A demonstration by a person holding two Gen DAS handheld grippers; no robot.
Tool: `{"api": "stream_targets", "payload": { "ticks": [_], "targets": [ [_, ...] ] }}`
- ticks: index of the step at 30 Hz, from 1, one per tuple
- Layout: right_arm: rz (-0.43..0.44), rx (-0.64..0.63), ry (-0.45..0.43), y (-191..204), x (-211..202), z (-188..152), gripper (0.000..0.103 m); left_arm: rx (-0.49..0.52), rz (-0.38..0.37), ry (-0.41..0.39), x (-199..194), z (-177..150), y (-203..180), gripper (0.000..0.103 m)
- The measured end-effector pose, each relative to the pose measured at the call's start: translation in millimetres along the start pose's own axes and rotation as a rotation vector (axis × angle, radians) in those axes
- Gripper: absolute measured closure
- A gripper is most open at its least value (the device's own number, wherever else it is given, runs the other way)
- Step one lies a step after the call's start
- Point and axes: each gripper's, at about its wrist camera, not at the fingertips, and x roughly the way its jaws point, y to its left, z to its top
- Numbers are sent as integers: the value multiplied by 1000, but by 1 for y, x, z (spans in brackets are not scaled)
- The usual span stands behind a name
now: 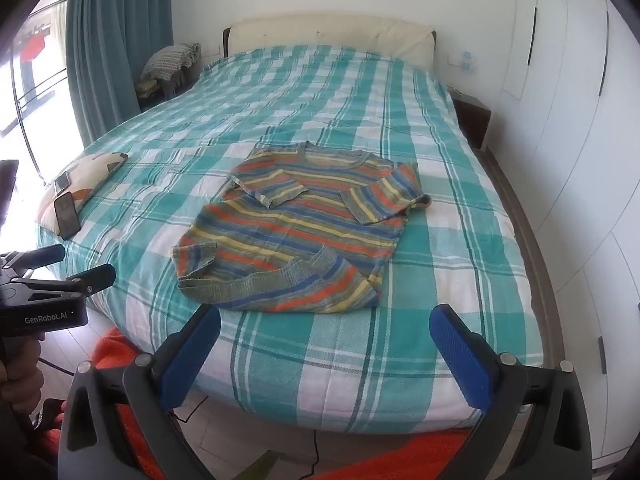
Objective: Fold small clothes
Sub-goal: 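Move both tools toward the ribbed hem of the striped sweater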
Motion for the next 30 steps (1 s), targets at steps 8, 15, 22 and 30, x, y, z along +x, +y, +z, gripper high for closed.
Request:
{"api": "stream_targets", "payload": {
  "ticks": [8,15,22,30],
  "targets": [
    [2,25,31,-2,7,-5,0,47,29,29,12,-1,-3,1],
    [-15,49,34,-10,13,-7,0,94,52,31,12,-4,-8,1],
    [-20,77,40,-18,19,-9,0,-38,-14,217,44,-18,6,1],
    [-15,89,28,-24,25,-9,0,-43,-44,128,34,-15,5,0]
  ]
}}
